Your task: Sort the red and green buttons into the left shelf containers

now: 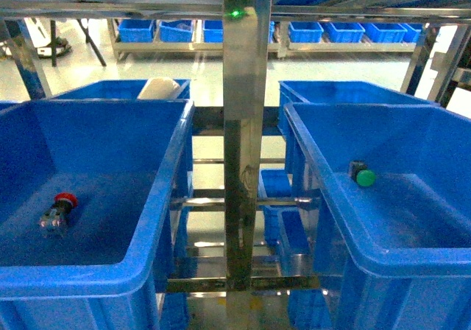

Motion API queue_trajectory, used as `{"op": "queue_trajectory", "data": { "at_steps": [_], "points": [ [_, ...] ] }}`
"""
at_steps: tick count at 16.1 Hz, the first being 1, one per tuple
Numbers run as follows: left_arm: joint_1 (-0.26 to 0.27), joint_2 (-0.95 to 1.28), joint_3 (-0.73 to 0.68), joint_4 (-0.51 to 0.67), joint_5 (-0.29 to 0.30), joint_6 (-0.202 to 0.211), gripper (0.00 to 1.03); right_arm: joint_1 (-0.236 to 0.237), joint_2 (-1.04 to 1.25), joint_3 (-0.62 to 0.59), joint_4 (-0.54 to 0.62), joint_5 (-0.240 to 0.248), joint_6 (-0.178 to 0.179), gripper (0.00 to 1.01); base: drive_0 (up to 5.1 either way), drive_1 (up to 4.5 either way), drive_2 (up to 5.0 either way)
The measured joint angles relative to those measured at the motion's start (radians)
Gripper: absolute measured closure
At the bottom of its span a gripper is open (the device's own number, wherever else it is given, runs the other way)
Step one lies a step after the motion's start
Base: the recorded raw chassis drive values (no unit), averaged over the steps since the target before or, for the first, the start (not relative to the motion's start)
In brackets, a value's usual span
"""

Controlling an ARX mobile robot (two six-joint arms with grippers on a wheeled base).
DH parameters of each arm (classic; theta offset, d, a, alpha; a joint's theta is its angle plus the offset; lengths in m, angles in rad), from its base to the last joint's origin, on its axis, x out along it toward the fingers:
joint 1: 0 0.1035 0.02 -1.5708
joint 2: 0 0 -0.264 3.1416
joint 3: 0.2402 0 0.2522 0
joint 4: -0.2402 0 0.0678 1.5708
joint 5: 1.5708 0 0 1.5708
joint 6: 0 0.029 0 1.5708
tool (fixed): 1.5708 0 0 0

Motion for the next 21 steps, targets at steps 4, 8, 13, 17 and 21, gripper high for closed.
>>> {"op": "queue_trajectory", "data": {
  "at_steps": [4, 8, 13, 17, 21],
  "points": [
    [0.0, -0.072, 0.0, -0.073, 0.0, 0.0, 1.01, 0.0, -0.066, 0.0, -0.068, 0.0, 0.0, 0.99, 0.0, 0.0, 0.0],
    [-0.002, -0.256, 0.001, -0.251, 0.002, 0.0, 1.01, -0.001, -0.227, 0.001, -0.243, 0.0, 0.003, 0.99, 0.0, 0.0, 0.0],
    [-0.001, -0.257, 0.0, -0.269, 0.0, -0.003, 0.91, 0.0, -0.228, 0.001, -0.238, 0.0, 0.003, 0.9, 0.0, 0.0, 0.0],
    [-0.001, -0.257, 0.0, -0.271, 0.0, -0.002, 0.42, 0.0, -0.228, 0.001, -0.239, 0.0, 0.003, 0.39, 0.0, 0.0, 0.0],
    [-0.001, -0.257, 0.0, -0.27, 0.0, -0.002, 0.05, 0.0, -0.228, 0.001, -0.239, 0.0, 0.003, 0.03, 0.0, 0.0, 0.0]
  ]
}}
